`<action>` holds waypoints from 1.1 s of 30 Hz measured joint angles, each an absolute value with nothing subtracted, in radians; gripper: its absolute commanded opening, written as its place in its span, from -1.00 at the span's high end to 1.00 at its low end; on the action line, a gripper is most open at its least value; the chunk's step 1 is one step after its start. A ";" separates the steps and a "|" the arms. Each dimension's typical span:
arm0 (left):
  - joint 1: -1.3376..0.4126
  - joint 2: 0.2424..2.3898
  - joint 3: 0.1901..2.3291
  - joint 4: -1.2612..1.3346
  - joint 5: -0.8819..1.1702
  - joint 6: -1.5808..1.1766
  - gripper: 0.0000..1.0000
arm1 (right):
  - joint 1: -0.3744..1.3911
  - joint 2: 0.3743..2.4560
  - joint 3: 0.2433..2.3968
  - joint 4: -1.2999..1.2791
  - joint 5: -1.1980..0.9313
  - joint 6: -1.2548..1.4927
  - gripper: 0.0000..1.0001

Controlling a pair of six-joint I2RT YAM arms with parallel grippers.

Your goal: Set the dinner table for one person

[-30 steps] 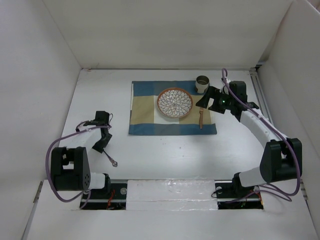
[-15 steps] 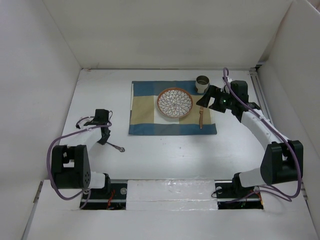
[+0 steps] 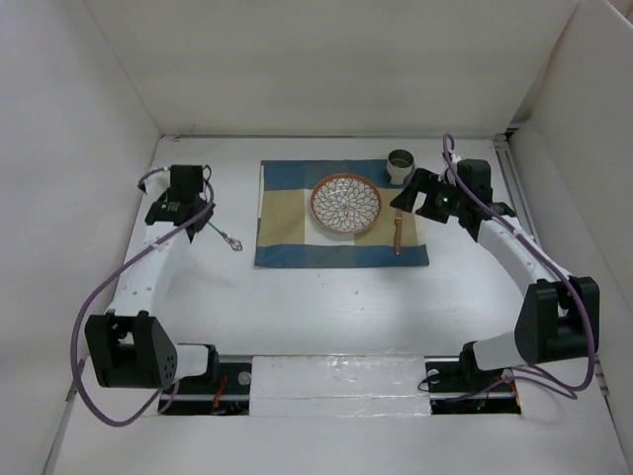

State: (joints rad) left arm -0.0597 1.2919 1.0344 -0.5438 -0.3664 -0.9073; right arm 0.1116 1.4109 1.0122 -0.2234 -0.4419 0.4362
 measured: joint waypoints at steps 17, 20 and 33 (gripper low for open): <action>-0.394 2.078 1.756 -0.556 -0.103 -0.448 1.00 | 0.085 1.367 1.012 -0.264 -0.436 0.436 -1.00; -0.410 2.114 1.757 -0.587 -0.081 -0.426 1.00 | 0.086 1.349 1.012 -0.276 -0.429 0.433 -1.00; -0.380 2.129 1.767 -0.590 -0.060 -0.453 1.00 | 0.089 1.347 1.013 -0.311 -0.382 0.426 -1.00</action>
